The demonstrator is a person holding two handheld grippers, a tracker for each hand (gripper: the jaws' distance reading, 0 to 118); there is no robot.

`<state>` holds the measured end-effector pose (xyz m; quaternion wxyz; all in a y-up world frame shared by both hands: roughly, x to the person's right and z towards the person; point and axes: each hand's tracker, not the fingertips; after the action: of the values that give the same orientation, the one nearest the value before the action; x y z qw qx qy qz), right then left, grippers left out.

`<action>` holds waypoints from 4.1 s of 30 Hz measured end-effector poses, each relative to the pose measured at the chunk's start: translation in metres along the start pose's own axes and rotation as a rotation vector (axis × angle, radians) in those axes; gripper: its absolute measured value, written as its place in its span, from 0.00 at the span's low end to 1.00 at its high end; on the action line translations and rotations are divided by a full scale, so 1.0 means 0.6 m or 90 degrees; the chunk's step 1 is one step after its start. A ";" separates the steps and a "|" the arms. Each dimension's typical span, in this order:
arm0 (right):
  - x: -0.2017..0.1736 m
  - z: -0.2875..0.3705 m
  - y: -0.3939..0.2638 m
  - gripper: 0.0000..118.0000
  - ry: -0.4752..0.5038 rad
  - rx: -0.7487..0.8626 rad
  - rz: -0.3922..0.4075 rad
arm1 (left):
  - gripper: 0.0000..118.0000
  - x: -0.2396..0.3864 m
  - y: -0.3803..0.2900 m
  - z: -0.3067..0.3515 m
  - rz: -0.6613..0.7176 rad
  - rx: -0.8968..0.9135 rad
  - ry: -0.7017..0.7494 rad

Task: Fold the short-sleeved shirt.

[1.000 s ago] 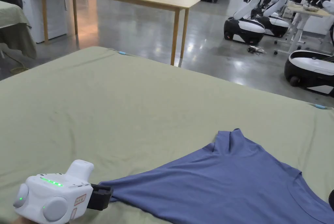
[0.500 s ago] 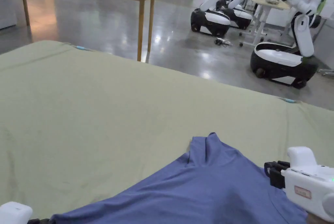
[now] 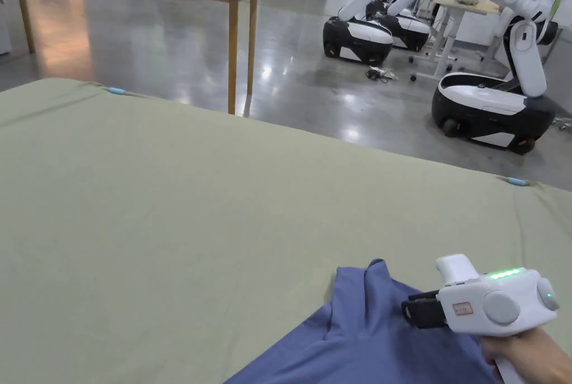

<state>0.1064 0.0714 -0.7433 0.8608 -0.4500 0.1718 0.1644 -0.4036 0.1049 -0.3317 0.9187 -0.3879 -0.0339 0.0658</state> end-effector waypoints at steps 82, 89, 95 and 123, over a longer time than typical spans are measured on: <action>0.035 0.764 -0.416 0.04 -0.118 0.341 -0.242 | 0.01 0.219 0.187 0.188 -0.227 0.240 0.055; -0.049 0.625 -0.624 0.04 -0.080 0.189 -0.267 | 0.01 0.164 -0.069 0.136 -0.168 0.053 0.005; -0.081 0.552 -0.684 0.04 -0.098 0.119 -0.261 | 0.06 0.134 -0.141 0.079 -0.122 0.001 0.019; -0.221 0.761 -0.701 0.03 -0.222 0.417 -0.186 | 1.00 0.135 -0.144 0.184 -0.119 0.079 0.048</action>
<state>0.2406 0.2062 -0.1379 0.9893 -0.1367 0.0006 0.0505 -0.3281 0.1355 -0.1919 0.9436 -0.3279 -0.0316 -0.0330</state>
